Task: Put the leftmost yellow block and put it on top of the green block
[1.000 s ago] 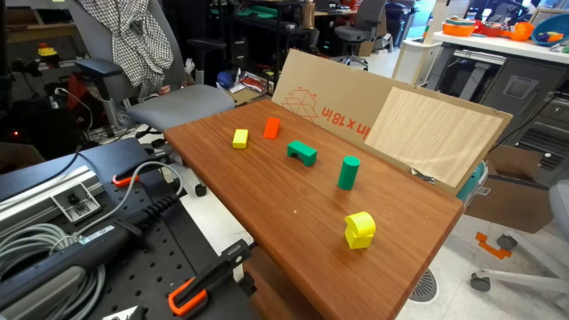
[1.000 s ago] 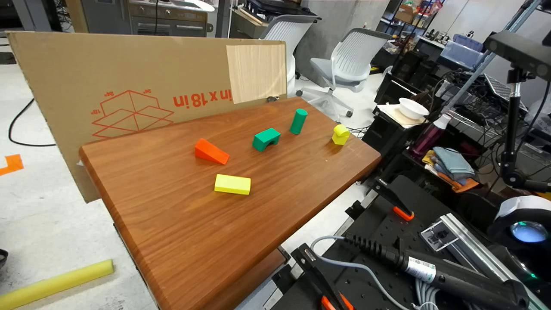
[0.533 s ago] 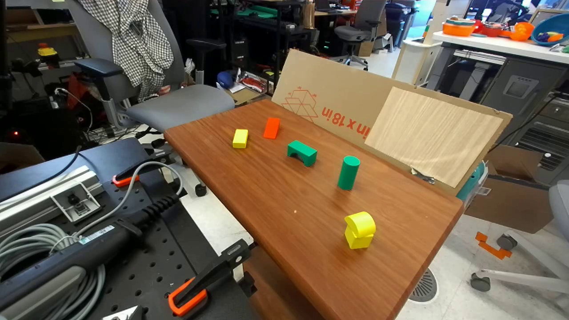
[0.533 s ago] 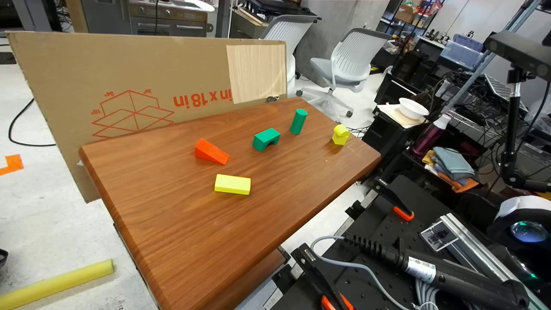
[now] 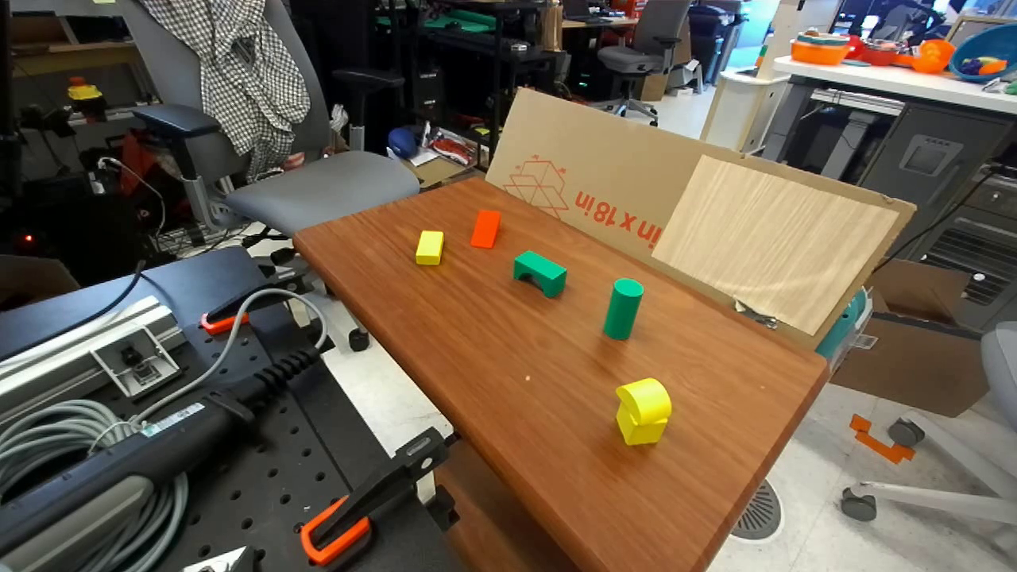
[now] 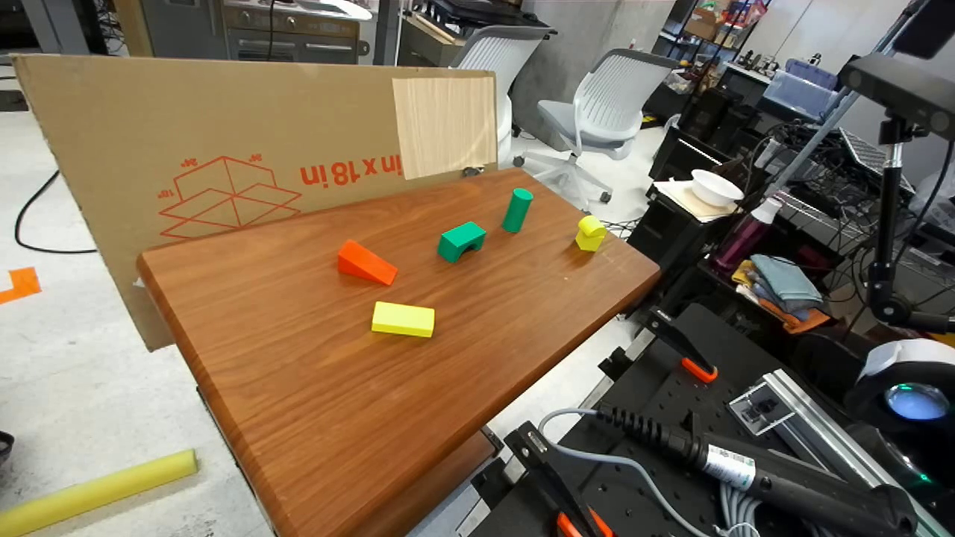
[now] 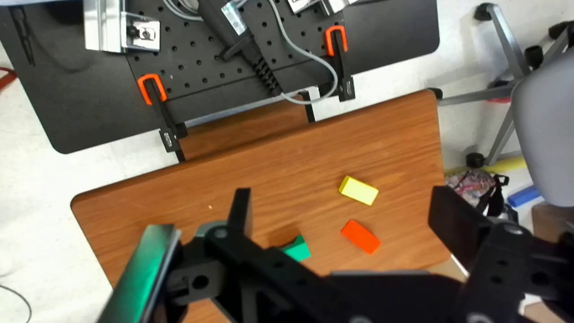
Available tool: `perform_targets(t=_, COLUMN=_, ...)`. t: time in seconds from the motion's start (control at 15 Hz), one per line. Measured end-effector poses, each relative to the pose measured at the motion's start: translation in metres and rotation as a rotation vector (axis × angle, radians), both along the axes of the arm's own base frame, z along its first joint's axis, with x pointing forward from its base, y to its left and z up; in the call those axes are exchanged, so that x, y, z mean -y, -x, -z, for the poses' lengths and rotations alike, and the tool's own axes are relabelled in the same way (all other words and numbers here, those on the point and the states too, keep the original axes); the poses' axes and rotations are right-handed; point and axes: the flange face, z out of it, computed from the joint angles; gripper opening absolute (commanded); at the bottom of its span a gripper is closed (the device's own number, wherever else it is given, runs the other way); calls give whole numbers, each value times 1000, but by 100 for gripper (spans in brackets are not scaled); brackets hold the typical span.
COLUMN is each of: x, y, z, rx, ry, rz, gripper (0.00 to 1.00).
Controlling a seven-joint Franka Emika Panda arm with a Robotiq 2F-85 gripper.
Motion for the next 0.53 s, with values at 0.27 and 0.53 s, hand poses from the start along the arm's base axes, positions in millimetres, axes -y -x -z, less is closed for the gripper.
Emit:
perform_targets(t=0.27, x=-4, y=-33, z=19, rx=87, ry=5, rz=25, gripper=100)
perform_targets(t=0.53, x=-34, y=-72, z=82, rx=86, ry=47, rz=-44, gripper=100)
